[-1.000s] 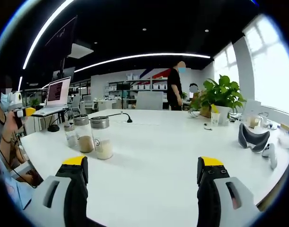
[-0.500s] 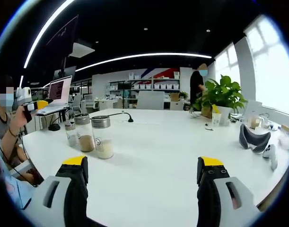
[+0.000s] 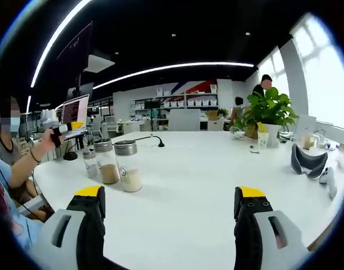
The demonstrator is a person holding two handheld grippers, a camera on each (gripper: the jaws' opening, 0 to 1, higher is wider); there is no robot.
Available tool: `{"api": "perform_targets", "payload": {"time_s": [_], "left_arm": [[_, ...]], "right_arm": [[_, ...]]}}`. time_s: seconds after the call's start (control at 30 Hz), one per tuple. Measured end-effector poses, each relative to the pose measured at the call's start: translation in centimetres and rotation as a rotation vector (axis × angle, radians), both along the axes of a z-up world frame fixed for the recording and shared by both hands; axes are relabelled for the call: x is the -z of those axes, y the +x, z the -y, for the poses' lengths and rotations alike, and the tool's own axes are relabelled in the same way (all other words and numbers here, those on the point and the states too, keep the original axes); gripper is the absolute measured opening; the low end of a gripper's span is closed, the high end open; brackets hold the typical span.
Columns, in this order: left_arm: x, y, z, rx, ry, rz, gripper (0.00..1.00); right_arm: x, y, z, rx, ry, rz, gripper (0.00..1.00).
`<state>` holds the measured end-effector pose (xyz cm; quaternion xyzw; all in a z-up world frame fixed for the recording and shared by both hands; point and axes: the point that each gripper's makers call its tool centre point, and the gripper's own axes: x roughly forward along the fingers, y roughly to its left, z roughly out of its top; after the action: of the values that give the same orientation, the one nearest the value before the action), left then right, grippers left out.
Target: Rotate the seasoning bottle until the label or dispensing opening points toward the visible target arrow and the bottle remains upright within the marked orientation range
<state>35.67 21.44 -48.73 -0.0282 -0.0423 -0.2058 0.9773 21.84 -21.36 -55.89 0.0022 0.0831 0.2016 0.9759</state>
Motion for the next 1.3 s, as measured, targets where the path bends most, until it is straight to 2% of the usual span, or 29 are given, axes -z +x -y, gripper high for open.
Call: {"api": "perform_targets", "payload": {"time_s": [0.07,0.17,0.3,0.4,0.47,0.6,0.67,0.77,0.83,1.0,1.13,1.3], "left_arm": [[0.6,1.0,0.2,-0.002,0.021,-0.01,0.82],[1.6,2.6,0.5,0.003,0.04,-0.022,0.81],[3.6,4.8,0.8,0.022,0.076,-0.063,0.75],[4.7,6.1,0.9,0.022,0.073,-0.07,0.76],[5.5,6.9,1.2,0.033,0.11,-0.066,0.76],[6.4,8.6,1.4,0.028,0.126,-0.066,0.75],[6.8,9.3,1.1,0.013,0.115,-0.076,0.74],[7.4,10.2,0.6,-0.007,0.015,-0.1,0.73],[8.4,10.8,0.4,-0.019,0.004,-0.126,0.73],[8.2,11.1,0.3,-0.038,0.031,-0.081,0.67],[8.6,11.3,0.6,-0.041,0.061,-0.095,0.65],[9.1,11.4,0.8,-0.038,0.062,-0.109,0.58]], "right_arm": [[0.1,0.0,-0.2,-0.002,-0.025,-0.004,0.98],[-0.2,-0.2,-0.8,-0.037,0.022,0.0,0.98],[-0.1,-0.3,-1.0,-0.04,0.004,-0.002,0.98],[-0.1,-0.2,-0.9,-0.037,0.009,-0.001,0.98],[-0.1,-0.2,-0.8,-0.033,0.006,-0.002,0.98],[-0.3,-0.4,-1.3,-0.05,0.017,0.002,0.98],[-0.4,-0.5,-1.6,-0.057,0.013,0.006,0.98],[-0.4,-0.5,-1.6,-0.06,0.013,0.004,0.98],[-0.3,-0.5,-1.5,-0.057,0.014,0.002,0.98],[-0.4,-0.5,-1.3,-0.051,0.011,0.005,0.98],[-0.4,-0.5,-1.3,-0.053,0.01,0.005,0.98],[-0.3,-0.5,-1.3,-0.053,0.009,0.002,0.98]]}}
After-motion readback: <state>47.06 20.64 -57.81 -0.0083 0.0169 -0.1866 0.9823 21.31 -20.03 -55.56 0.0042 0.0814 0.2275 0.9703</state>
